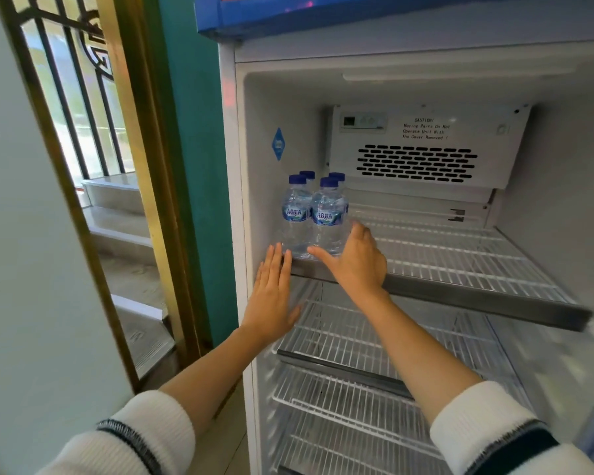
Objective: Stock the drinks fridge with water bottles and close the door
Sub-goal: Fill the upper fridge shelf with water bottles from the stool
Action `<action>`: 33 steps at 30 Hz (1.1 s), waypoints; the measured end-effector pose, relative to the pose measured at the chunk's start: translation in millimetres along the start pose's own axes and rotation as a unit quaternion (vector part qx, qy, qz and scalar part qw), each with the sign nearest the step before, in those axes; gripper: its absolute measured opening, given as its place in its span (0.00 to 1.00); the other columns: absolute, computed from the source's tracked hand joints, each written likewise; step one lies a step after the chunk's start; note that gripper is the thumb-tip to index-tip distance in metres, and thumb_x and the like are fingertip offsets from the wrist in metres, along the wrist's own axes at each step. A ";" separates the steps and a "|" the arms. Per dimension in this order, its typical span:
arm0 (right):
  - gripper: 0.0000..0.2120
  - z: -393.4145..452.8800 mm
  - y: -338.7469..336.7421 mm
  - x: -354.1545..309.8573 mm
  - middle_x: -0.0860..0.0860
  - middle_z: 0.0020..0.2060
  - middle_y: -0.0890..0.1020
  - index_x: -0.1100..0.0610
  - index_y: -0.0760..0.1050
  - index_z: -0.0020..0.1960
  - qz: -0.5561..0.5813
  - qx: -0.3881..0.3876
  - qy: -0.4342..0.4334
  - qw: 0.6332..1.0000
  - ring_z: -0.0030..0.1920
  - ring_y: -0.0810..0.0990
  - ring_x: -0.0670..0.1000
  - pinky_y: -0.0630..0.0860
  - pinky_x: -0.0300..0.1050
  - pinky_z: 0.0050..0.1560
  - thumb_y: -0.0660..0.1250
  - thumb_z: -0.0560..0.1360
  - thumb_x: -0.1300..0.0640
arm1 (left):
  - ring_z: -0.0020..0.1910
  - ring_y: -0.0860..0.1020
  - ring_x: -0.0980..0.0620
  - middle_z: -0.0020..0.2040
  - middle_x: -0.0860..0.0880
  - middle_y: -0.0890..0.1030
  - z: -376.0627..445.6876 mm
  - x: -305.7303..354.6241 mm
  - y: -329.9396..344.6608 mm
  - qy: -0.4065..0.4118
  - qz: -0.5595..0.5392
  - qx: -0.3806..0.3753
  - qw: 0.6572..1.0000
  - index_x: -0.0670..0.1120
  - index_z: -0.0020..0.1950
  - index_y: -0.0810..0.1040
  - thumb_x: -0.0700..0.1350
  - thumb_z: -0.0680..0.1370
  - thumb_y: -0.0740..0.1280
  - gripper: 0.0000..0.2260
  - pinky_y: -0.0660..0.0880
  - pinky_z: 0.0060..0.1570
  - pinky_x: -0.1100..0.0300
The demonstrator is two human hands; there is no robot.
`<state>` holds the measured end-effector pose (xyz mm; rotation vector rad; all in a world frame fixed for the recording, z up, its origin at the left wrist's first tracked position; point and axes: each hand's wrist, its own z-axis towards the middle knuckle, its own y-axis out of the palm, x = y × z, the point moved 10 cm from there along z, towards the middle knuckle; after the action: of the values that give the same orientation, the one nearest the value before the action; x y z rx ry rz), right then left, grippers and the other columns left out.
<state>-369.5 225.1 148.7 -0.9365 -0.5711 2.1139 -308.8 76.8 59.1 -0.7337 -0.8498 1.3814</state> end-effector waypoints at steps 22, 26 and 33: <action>0.36 -315.3 239.7 -157.1 0.53 0.78 0.53 0.57 0.50 0.78 0.033 -0.373 -0.295 0.879 0.78 0.51 0.54 0.55 0.56 0.75 0.61 0.78 0.44 | 0.75 0.32 0.46 0.79 0.44 0.39 -385.6 -236.8 3.7 -0.295 0.063 -0.177 0.937 0.42 0.79 0.43 0.49 0.76 0.67 0.41 0.36 0.74 0.43; 0.37 -379.8 273.9 -165.5 0.52 0.78 0.53 0.56 0.47 0.79 0.036 -0.468 -0.256 0.845 0.77 0.52 0.54 0.54 0.57 0.74 0.61 0.78 0.44 | 0.76 0.33 0.45 0.79 0.44 0.39 -473.1 -254.8 9.0 -0.357 0.074 -0.226 0.903 0.42 0.79 0.41 0.53 0.78 0.65 0.41 0.36 0.74 0.44; 0.39 -455.8 332.9 -156.8 0.54 0.77 0.58 0.56 0.47 0.78 0.049 -0.580 -0.154 0.798 0.75 0.58 0.56 0.57 0.56 0.72 0.64 0.77 0.45 | 0.78 0.39 0.44 0.80 0.45 0.45 -563.6 -254.3 31.5 -0.458 0.028 -0.263 0.849 0.46 0.79 0.47 0.53 0.77 0.66 0.38 0.41 0.75 0.45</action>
<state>-97.4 -60.8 -284.2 -1.2202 -2.1713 1.8838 156.3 -149.5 -281.1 -0.4643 -2.0355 1.5649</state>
